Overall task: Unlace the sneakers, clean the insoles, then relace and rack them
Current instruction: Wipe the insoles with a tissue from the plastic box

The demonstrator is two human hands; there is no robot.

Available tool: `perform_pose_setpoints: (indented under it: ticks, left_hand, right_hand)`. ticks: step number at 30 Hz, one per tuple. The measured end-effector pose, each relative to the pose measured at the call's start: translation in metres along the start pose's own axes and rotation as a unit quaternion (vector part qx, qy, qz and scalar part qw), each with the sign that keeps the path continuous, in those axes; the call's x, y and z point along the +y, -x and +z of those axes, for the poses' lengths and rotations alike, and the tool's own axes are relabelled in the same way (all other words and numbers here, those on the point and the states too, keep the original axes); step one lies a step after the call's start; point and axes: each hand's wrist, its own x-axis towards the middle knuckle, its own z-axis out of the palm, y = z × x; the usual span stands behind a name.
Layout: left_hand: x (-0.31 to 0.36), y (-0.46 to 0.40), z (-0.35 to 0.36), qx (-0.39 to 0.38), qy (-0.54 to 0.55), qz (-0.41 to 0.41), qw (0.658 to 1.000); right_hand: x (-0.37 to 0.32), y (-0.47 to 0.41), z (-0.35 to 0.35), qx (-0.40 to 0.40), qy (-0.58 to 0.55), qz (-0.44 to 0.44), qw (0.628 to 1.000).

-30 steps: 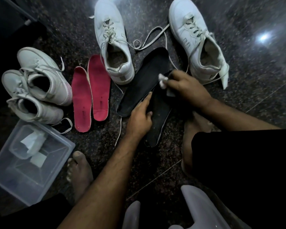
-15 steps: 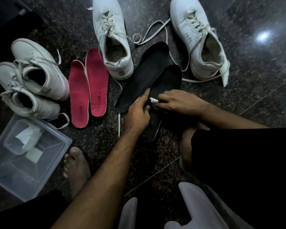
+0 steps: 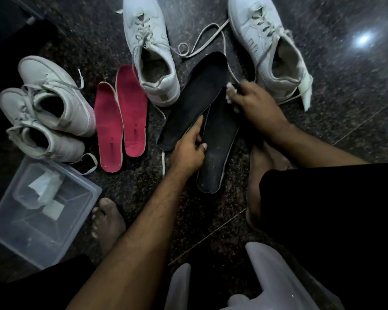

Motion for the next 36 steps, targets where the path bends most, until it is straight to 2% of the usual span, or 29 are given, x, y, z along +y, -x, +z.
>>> perform_pose_setpoints:
  ticks: [1, 2, 3, 5, 6, 7, 8, 9, 10, 11, 12, 13, 15, 16, 18, 20, 21, 23, 24, 26, 27, 28, 29, 31, 32, 33, 35, 36]
  left_hand:
    - [-0.002, -0.001, 0.001, -0.01, -0.001, 0.0, 1.0]
    - [-0.002, -0.001, 0.001, -0.018, -0.002, 0.001, 1.0]
    - [-0.001, -0.002, 0.002, -0.023, -0.001, 0.003, 1.0]
    - [0.0, -0.002, 0.004, -0.024, 0.005, 0.007, 1.0]
    - [-0.001, -0.002, 0.005, -0.023, 0.004, 0.005, 1.0]
    - [-0.001, -0.003, 0.005, -0.02, -0.001, 0.002, 1.0]
    - [-0.001, -0.003, 0.004, -0.016, -0.008, -0.002, 1.0]
    - [-0.002, -0.004, 0.003, -0.011, -0.017, -0.003, 1.0]
    - [-0.002, -0.005, 0.001, -0.006, -0.028, -0.004, 1.0]
    - [-0.003, -0.005, 0.0, -0.001, -0.035, -0.008, 0.999]
    - [-0.003, -0.004, 0.0, 0.006, -0.032, -0.015, 0.999]
    - [-0.002, -0.002, 0.0, 0.016, -0.024, -0.021, 0.999]
    - [-0.001, 0.0, 0.002, 0.038, -0.01, -0.026, 0.999]
    - [-0.001, 0.0, 0.003, 0.044, -0.005, -0.026, 0.999]
    - [0.0, -0.001, 0.004, 0.058, 0.004, -0.022, 0.998]
    - [0.001, -0.001, 0.007, 0.073, 0.004, -0.014, 0.997]
    - [0.002, 0.0, 0.008, 0.079, 0.005, -0.009, 0.997]
    - [0.004, 0.002, 0.01, 0.085, 0.016, -0.007, 0.996]
    - [0.003, 0.002, 0.01, 0.083, 0.022, -0.01, 0.996]
    - [0.003, 0.0, 0.009, 0.081, 0.026, -0.017, 0.996]
    - [0.004, -0.001, 0.008, 0.084, 0.026, -0.02, 0.996]
    - [0.006, -0.002, 0.008, 0.09, 0.027, -0.024, 0.995]
    - [0.008, -0.002, 0.009, 0.099, 0.027, -0.029, 0.994]
    - [0.011, -0.002, 0.01, 0.129, 0.021, -0.039, 0.991]
    - [0.012, -0.002, 0.011, 0.148, 0.027, -0.045, 0.988]
    - [0.014, -0.002, 0.011, 0.165, 0.039, -0.052, 0.984]
    - [0.015, -0.006, 0.01, 0.193, 0.063, -0.073, 0.976]
    - [0.016, -0.008, 0.009, 0.203, 0.075, -0.084, 0.973]
  right_hand:
    - [0.002, -0.002, -0.003, -0.008, -0.004, 0.026, 1.0]
    - [-0.001, -0.001, -0.005, -0.026, -0.007, 0.009, 1.0]
    - [-0.006, -0.001, -0.009, -0.047, -0.027, -0.048, 0.997]
    - [-0.018, 0.002, -0.01, -0.072, -0.019, -0.242, 0.967]
    - [-0.022, 0.007, -0.007, -0.087, 0.022, -0.303, 0.949]
    - [-0.02, 0.01, -0.001, -0.065, 0.039, -0.3, 0.951]
    - [-0.017, 0.01, -0.001, -0.058, 0.026, -0.227, 0.972]
    - [-0.012, 0.005, -0.007, -0.033, 0.004, -0.108, 0.994]
    - [-0.006, 0.002, -0.009, -0.013, -0.012, 0.011, 1.0]
    - [-0.001, 0.002, -0.007, 0.002, -0.022, 0.072, 0.997]
    - [-0.001, 0.005, -0.006, 0.008, -0.02, 0.048, 0.999]
    - [-0.001, 0.011, -0.008, 0.006, 0.004, -0.032, 0.999]
    - [-0.003, 0.026, -0.003, -0.036, 0.06, -0.228, 0.971]
    - [-0.005, 0.033, -0.003, -0.058, 0.085, -0.27, 0.957]
    - [-0.002, 0.031, 0.0, -0.044, 0.077, -0.17, 0.981]
    - [0.005, 0.022, -0.004, -0.049, -0.004, 0.049, 0.998]
    - [0.004, 0.019, -0.006, -0.023, -0.014, 0.083, 0.996]
    - [0.004, 0.021, -0.008, -0.035, -0.01, 0.011, 0.999]
    - [0.0, 0.022, -0.01, -0.062, 0.002, -0.088, 0.994]
    - [-0.009, 0.032, -0.003, -0.083, 0.035, -0.279, 0.956]
    - [-0.008, 0.035, 0.001, -0.086, 0.038, -0.282, 0.955]
    - [-0.004, 0.033, 0.001, -0.053, 0.029, -0.23, 0.971]
    - [0.002, 0.029, 0.001, -0.025, 0.024, -0.127, 0.991]
    - [0.008, 0.024, 0.0, -0.001, -0.034, 0.049, 0.998]
    - [0.005, 0.024, 0.001, -0.003, -0.075, 0.041, 0.996]
    - [-0.002, 0.024, -0.003, -0.033, -0.102, -0.016, 0.994]
    - [-0.022, 0.031, -0.008, -0.131, -0.087, -0.184, 0.97]
    - [-0.027, 0.034, -0.006, -0.139, -0.053, -0.263, 0.953]
